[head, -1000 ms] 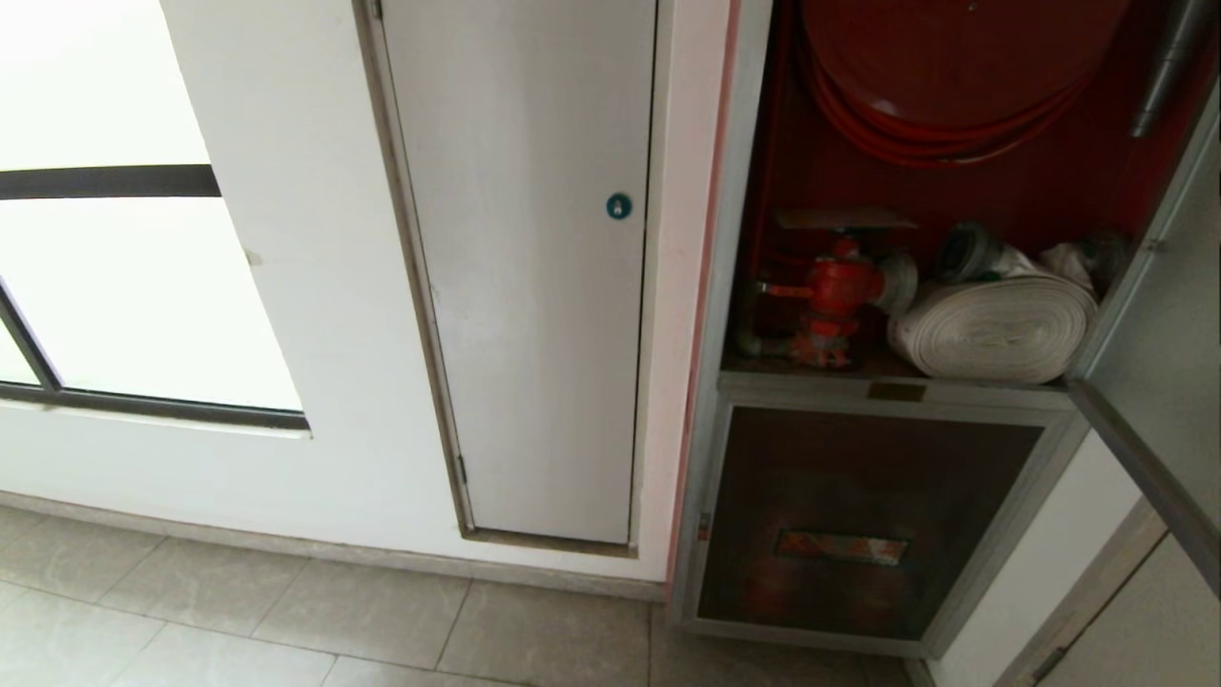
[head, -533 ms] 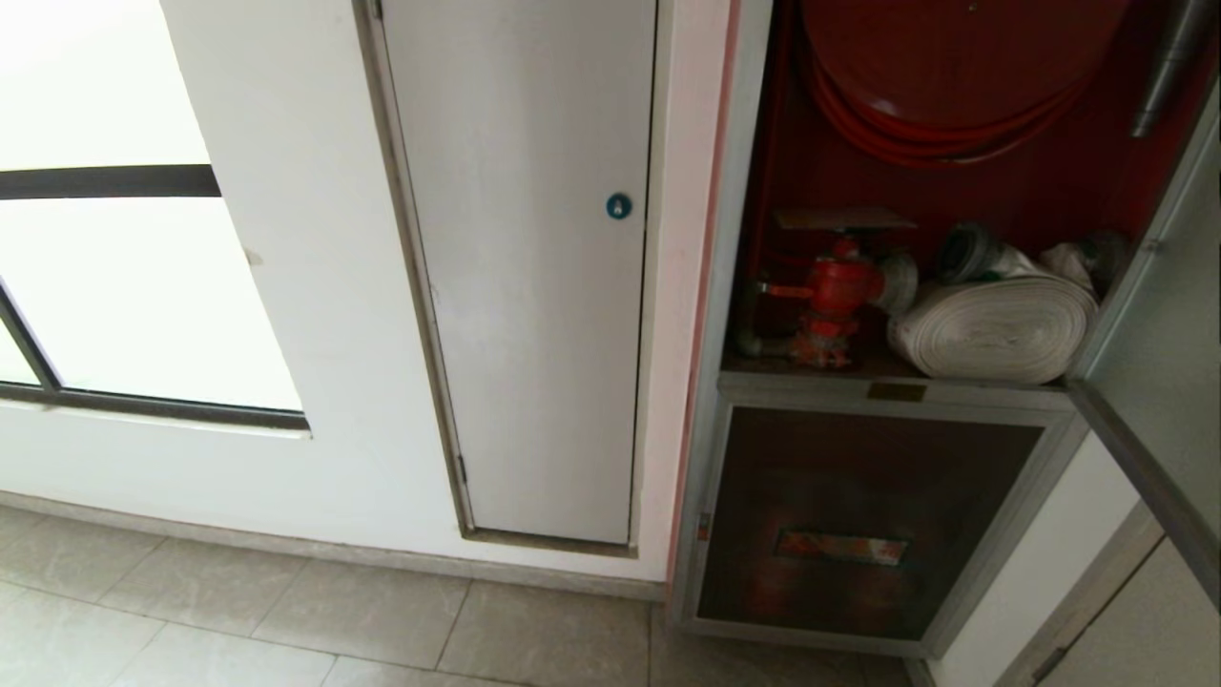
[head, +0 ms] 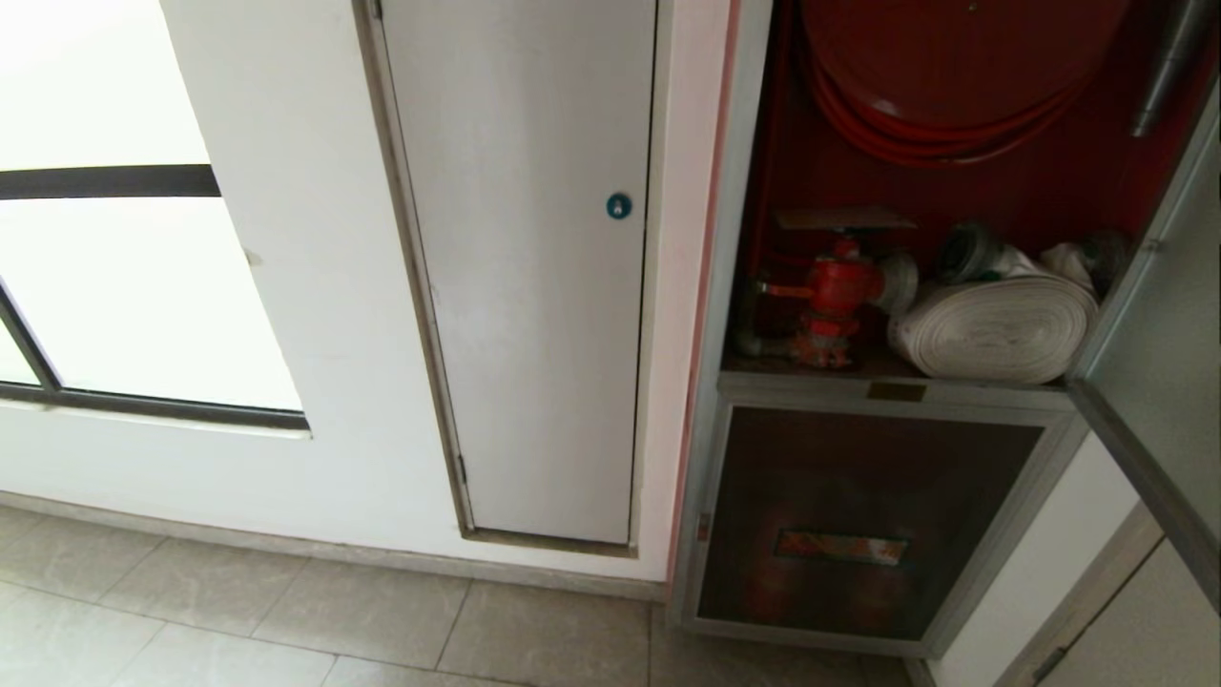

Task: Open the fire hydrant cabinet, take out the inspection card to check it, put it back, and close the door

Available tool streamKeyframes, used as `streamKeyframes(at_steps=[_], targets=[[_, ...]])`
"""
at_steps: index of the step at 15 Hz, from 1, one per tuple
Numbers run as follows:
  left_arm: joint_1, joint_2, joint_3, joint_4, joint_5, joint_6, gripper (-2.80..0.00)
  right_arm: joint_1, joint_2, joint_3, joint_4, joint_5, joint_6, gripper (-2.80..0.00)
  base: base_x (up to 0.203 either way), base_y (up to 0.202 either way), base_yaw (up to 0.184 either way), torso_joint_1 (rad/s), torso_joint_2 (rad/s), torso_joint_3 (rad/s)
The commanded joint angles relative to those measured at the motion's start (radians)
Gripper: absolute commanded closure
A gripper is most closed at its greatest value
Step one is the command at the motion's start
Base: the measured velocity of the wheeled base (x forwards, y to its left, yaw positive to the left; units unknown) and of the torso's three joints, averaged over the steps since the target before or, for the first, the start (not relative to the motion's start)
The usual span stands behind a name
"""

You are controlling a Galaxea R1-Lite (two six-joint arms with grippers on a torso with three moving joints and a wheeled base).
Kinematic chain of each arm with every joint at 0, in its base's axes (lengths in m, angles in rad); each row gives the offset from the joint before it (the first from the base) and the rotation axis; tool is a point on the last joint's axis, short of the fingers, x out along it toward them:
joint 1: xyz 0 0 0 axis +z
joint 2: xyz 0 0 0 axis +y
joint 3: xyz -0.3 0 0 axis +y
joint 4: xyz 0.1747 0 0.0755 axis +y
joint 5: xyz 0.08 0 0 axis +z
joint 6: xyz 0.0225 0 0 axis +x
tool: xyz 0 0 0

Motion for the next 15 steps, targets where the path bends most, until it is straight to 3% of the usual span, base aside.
streamKeyframes(at_steps=[1, 6, 15], targets=[[0.0, 0.001, 0.002, 0.0, 0.0, 0.0, 0.0, 0.013, 0.039, -0.015, -0.003, 0.026, 0.002, 0.0, 0.0, 0.0, 0.0, 0.0, 0.0, 0.0], [0.0, 0.001, 0.002, 0.0, 0.0, 0.0, 0.0, 0.105, 0.044, -0.026, -0.002, 0.03, 0.01, 0.0, 0.0, 0.0, 0.0, 0.0, 0.0, 0.0], [0.0, 0.001, 0.002, -0.001, 0.0, 0.0, 0.0, 0.6, 0.208, -0.083, -0.01, 0.036, 0.058, 0.0, 0.0, 0.0, 0.0, 0.0, 0.0, 0.0]])
